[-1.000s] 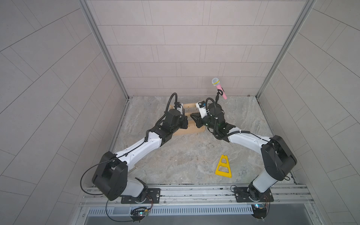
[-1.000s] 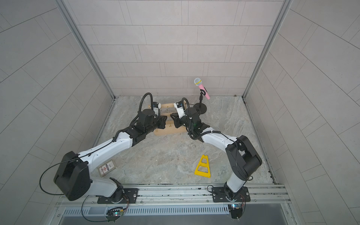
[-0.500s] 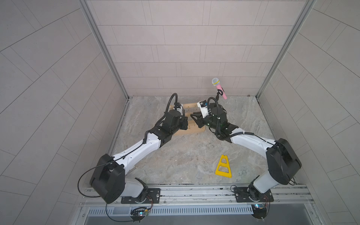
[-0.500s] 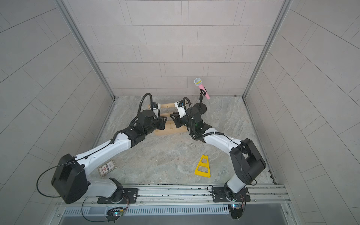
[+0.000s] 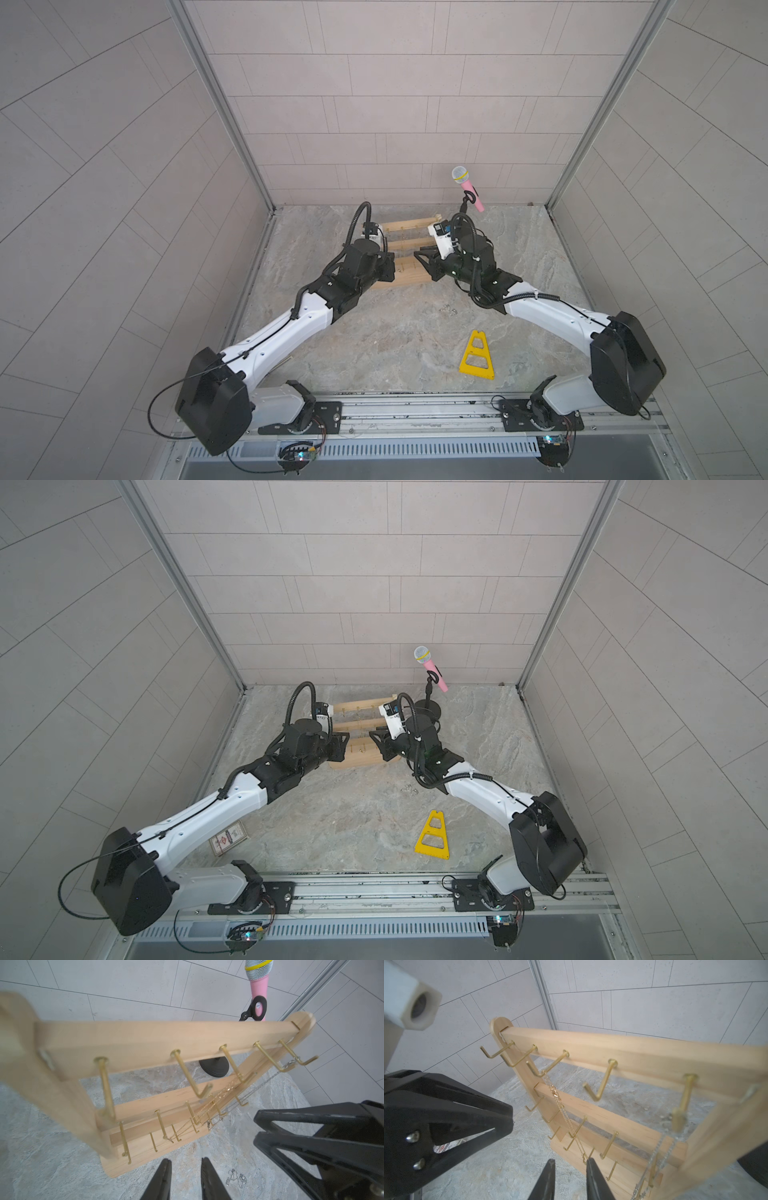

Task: Hang the necklace on the jewelry display stand
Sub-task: Hang the necklace on the stand.

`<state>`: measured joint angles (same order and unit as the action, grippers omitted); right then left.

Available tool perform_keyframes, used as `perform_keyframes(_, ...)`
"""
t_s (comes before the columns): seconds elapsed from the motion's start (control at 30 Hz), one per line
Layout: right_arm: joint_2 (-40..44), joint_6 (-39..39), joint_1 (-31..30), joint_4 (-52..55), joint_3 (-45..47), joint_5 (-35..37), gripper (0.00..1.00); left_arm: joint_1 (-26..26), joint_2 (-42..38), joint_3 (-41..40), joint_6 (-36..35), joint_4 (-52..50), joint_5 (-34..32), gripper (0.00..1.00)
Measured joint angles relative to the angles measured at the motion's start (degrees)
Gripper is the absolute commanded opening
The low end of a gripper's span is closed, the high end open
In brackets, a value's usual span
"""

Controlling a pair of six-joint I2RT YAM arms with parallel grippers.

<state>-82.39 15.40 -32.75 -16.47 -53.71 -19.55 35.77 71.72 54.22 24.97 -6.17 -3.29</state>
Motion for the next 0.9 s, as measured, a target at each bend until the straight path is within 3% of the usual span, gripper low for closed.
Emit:
perform_keyframes(0.37, 5.75, 1.25, -2.49, 1.77, 4.48, 2.32, 0.25, 0.0, -8.63, -4.87, 2.1, -6.71, -2.21, 0.31)
perform_keyframes(0.9, 3.04, 5.01, -8.85, -3.85, 7.1, 9.16, 0.16, -2.86, -12.68, -9.88, 5.95, -13.31, -2.78, 0.31)
